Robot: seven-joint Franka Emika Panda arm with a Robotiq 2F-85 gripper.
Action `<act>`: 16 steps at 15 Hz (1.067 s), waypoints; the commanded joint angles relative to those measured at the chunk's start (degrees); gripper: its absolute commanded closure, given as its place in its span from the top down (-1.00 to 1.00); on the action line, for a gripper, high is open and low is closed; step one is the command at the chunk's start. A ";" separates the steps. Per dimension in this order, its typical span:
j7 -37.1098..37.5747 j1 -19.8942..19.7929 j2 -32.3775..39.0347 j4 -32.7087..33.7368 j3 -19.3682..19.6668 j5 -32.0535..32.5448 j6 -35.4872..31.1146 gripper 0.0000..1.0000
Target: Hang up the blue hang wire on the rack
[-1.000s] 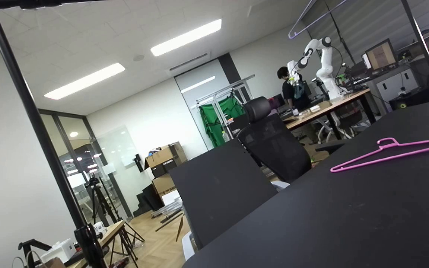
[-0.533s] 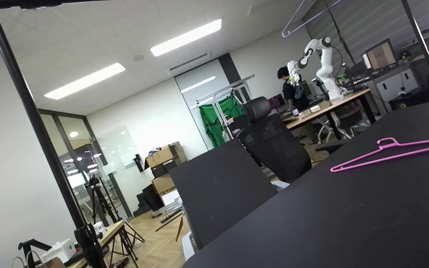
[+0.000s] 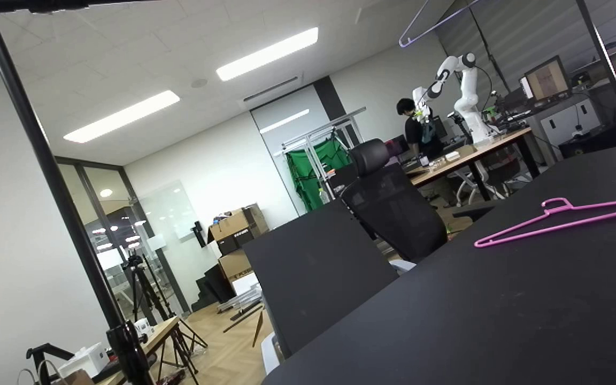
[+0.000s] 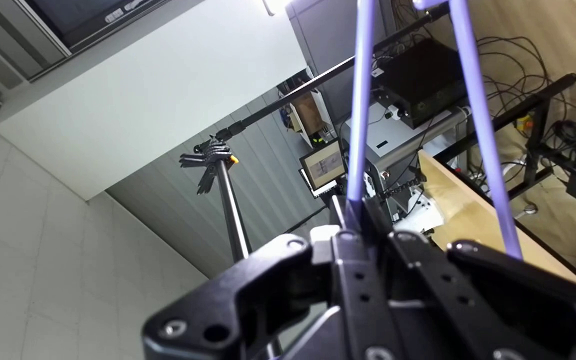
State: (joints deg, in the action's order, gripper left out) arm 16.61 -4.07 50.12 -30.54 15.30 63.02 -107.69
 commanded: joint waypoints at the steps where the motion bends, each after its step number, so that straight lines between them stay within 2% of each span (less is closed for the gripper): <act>1: -2.53 -0.89 0.66 1.60 -0.60 -0.81 -1.51 -0.96; 9: -11.75 -2.96 0.45 1.33 -4.04 -5.52 -7.63 -0.96; 15: -15.27 -3.85 0.88 2.00 -4.53 -7.36 -8.51 -0.96; 16: -14.79 -3.69 0.87 2.11 -4.34 -7.47 -7.47 -0.33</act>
State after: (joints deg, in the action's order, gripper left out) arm 3.31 -7.22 50.27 -30.38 11.45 56.66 -115.99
